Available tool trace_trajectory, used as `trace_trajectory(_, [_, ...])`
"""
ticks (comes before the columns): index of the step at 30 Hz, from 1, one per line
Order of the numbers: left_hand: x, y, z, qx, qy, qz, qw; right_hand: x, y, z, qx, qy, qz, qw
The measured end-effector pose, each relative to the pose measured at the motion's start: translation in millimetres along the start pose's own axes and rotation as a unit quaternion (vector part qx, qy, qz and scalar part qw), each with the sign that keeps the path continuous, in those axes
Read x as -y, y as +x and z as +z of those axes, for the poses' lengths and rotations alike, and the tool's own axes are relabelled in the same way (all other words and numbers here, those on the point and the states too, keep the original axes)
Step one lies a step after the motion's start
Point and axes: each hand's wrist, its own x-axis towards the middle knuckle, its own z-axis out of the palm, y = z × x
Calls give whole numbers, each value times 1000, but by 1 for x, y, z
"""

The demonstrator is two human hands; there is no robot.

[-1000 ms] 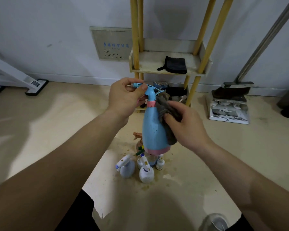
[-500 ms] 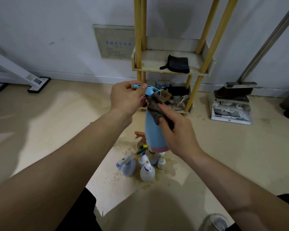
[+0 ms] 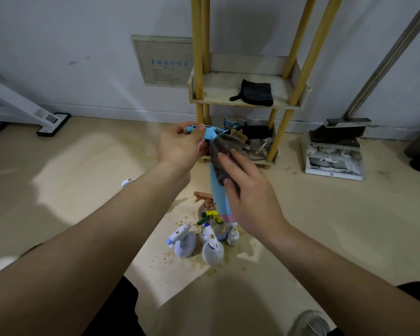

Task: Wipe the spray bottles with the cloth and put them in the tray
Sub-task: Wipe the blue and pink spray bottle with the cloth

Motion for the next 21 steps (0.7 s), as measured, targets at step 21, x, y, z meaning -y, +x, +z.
trace_trajectory(21, [3, -10, 6, 43, 7, -15, 999, -6, 21, -21, 82, 253, 160, 951])
